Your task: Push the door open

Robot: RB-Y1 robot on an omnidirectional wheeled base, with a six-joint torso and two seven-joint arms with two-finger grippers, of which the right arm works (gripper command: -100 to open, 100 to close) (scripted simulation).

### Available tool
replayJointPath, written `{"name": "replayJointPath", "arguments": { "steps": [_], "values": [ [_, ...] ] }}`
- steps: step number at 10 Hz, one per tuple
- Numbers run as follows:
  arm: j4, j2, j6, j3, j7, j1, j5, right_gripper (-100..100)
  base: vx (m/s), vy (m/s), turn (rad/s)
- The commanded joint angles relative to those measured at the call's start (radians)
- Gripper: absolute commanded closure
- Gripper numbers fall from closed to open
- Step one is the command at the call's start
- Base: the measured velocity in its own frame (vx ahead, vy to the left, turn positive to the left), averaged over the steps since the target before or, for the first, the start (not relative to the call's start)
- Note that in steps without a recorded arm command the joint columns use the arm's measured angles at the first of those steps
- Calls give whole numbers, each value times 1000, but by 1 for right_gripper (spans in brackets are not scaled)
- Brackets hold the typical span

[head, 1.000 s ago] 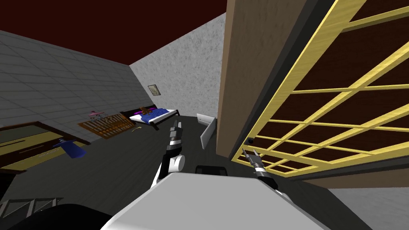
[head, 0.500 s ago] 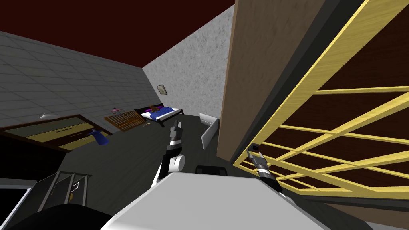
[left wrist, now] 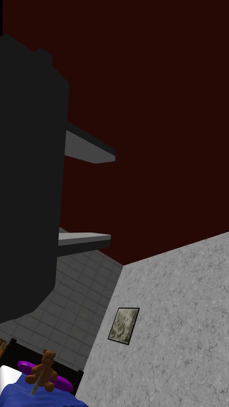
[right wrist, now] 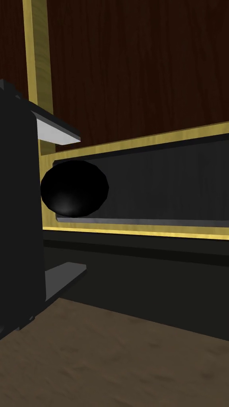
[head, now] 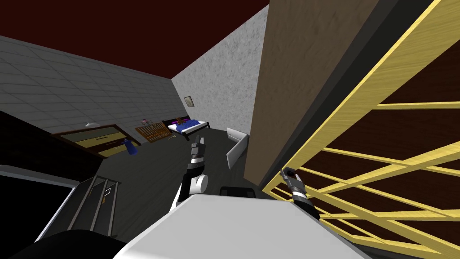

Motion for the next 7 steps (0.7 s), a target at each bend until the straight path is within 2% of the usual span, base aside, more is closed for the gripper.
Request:
{"name": "replayJointPath", "arguments": {
  "steps": [1, 6, 7],
  "values": [
    [-1, -4, 1, 0, 0, -2, 0, 100, -14, 15, -33],
    [-1, -4, 1, 0, 0, -2, 0, 100, -1, 0, -10],
    [-3, -6, 27, 5, 3, -2, -37, 100, -69, -10, 11]
  ]
}}
